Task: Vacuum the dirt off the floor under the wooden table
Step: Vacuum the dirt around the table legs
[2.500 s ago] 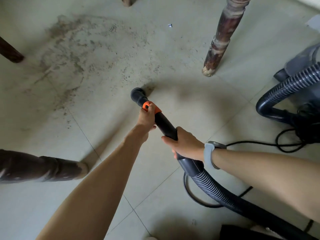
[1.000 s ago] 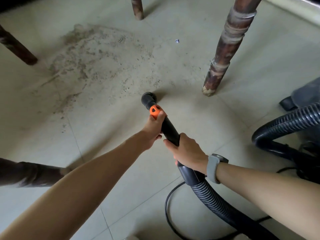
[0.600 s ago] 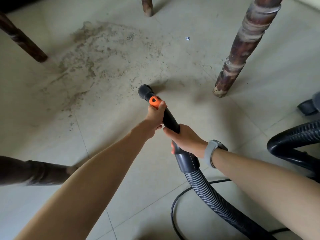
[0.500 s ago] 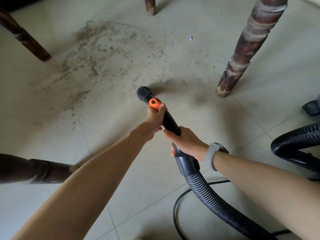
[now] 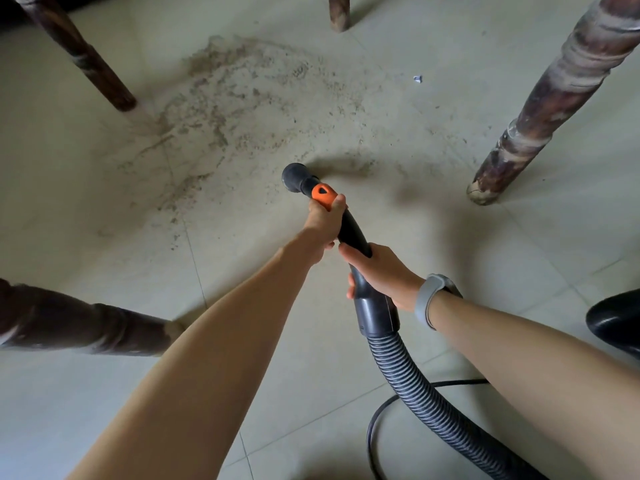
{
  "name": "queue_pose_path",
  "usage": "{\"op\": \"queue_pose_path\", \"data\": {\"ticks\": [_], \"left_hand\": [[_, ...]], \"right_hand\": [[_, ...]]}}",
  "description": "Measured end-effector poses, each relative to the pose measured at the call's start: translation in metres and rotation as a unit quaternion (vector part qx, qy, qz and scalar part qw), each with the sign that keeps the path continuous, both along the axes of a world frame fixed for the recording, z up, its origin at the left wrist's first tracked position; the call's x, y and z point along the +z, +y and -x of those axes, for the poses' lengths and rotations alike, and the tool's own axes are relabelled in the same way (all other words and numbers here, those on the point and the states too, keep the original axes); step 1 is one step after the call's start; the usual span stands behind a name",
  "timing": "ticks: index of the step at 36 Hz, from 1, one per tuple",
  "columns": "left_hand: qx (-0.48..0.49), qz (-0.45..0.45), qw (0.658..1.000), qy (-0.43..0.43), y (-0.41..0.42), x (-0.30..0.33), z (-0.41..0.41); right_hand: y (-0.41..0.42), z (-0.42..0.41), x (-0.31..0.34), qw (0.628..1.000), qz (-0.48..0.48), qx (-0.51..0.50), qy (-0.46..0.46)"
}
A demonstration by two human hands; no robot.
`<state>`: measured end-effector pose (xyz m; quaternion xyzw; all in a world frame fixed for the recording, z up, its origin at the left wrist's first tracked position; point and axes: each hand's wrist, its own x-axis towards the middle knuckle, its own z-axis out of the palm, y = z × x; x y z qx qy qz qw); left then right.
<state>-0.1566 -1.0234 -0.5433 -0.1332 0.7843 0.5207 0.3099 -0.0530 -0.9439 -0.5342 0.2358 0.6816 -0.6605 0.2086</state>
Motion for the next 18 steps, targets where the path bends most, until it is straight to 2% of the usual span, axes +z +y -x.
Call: {"op": "queue_pose_path", "data": {"ticks": [18], "left_hand": [[0.012, 0.007, 1.000, 0.011, -0.024, 0.002, -0.002]], "right_hand": [[-0.017, 0.006, -0.003, 0.999, 0.029, 0.024, -0.022]]}}
